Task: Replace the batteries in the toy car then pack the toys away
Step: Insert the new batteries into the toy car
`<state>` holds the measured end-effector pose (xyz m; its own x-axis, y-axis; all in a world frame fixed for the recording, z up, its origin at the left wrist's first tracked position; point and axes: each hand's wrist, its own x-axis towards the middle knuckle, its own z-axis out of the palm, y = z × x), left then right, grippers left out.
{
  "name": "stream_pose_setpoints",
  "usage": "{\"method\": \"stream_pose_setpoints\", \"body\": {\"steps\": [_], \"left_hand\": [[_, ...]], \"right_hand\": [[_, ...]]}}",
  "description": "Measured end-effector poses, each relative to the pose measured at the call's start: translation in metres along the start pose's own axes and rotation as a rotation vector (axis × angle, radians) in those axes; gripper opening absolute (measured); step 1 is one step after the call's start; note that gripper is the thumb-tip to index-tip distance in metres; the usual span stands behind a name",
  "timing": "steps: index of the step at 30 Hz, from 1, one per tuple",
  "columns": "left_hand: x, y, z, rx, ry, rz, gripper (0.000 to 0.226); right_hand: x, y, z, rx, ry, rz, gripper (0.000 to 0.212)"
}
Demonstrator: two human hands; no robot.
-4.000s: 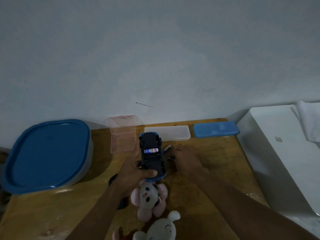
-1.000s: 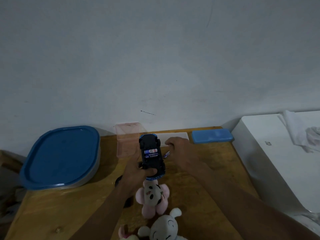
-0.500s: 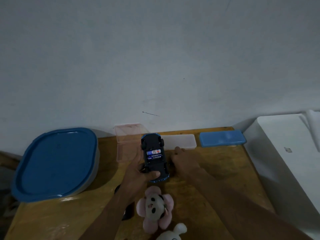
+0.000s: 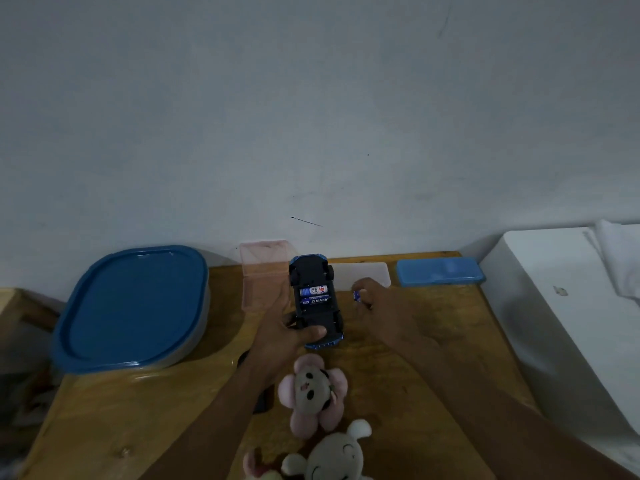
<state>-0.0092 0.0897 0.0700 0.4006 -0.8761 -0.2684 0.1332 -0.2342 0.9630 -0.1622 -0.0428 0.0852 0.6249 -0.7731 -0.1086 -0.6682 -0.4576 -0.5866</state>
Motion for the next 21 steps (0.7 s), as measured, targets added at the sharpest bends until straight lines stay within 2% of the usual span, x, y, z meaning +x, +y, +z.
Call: {"method": "stream_pose_setpoints", "body": {"steps": [5, 9, 16, 21], "left_hand": [[-0.016, 0.011, 0.003, 0.001, -0.004, 0.056, 0.084], [-0.024, 0.011, 0.006, -0.011, 0.003, 0.072, 0.090], [-0.036, 0.018, 0.012, -0.004, 0.044, 0.131, 0.086], [-0.040, 0.021, 0.012, -0.010, 0.040, 0.135, 0.087]], "right_hand": [[-0.011, -0.013, -0.015, 0.499, 0.173, 0.177, 0.010], [-0.022, -0.033, -0.018, 0.648, 0.293, 0.173, 0.012], [-0.040, -0.059, 0.000, 0.439, 0.336, 0.148, 0.012], [-0.044, -0.067, 0.011, 0.386, 0.358, 0.165, 0.013]]}}
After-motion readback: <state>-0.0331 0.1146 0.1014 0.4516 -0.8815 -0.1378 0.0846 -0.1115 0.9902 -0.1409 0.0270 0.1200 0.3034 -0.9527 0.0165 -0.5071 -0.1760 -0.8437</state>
